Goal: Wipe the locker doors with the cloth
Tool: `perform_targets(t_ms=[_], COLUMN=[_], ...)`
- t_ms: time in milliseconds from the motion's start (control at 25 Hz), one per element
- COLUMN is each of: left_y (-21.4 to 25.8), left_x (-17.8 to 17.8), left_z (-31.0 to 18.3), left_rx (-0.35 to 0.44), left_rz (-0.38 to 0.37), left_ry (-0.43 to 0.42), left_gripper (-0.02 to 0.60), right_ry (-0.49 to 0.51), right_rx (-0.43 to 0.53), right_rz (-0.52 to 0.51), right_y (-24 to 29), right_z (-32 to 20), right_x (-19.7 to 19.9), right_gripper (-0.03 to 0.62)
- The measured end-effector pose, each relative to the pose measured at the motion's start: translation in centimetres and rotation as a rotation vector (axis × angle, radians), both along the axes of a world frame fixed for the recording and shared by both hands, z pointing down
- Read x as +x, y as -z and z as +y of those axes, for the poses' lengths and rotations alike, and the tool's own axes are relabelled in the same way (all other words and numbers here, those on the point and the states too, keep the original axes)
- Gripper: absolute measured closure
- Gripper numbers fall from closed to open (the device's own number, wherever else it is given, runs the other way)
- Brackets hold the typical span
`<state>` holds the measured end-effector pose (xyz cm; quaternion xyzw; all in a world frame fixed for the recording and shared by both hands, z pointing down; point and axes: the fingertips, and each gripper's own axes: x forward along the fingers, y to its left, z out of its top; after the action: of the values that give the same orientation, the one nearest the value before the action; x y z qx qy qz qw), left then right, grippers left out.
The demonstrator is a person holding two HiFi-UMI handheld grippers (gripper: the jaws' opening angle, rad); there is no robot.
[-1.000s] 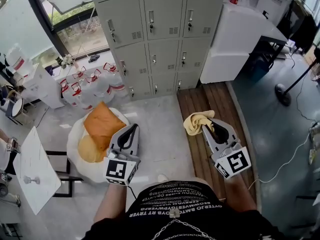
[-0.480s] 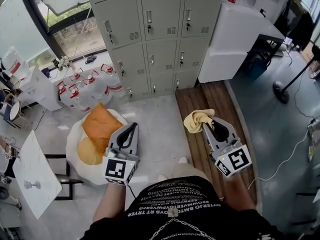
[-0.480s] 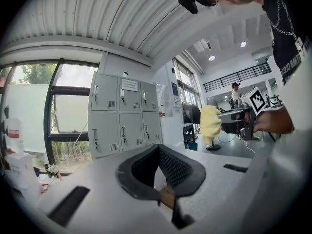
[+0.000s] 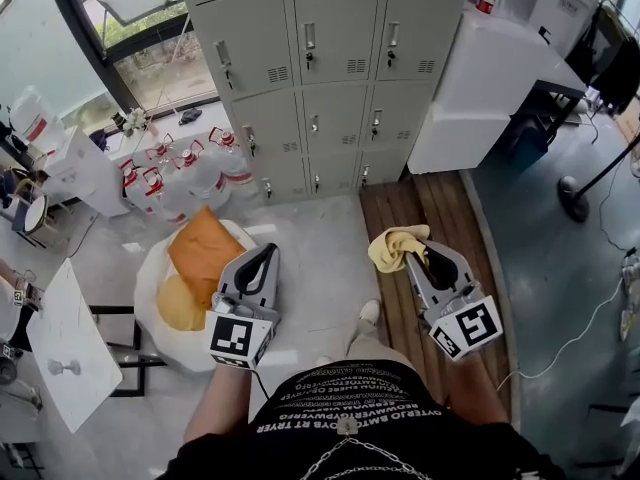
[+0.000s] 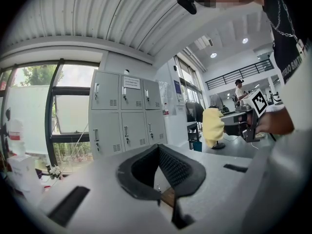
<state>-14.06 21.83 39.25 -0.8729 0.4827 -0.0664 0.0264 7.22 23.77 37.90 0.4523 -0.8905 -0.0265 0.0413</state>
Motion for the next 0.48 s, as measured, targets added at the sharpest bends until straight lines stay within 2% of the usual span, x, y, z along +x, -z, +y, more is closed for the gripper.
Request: perform_targets(t_ms=[480], left_y=[0.1], left_x=[3.2], left_z=[-10.3], left_rx=[-0.003], left_rz=[-0.011], left_ry=[0.014], left_gripper=[0.577], right_ry=[0.028], right_rx=[-0.006], right_rz=[-0.01], right_y=[-0.2], right_z=[-10.3], right_x=[2.7], right_gripper=[0.539])
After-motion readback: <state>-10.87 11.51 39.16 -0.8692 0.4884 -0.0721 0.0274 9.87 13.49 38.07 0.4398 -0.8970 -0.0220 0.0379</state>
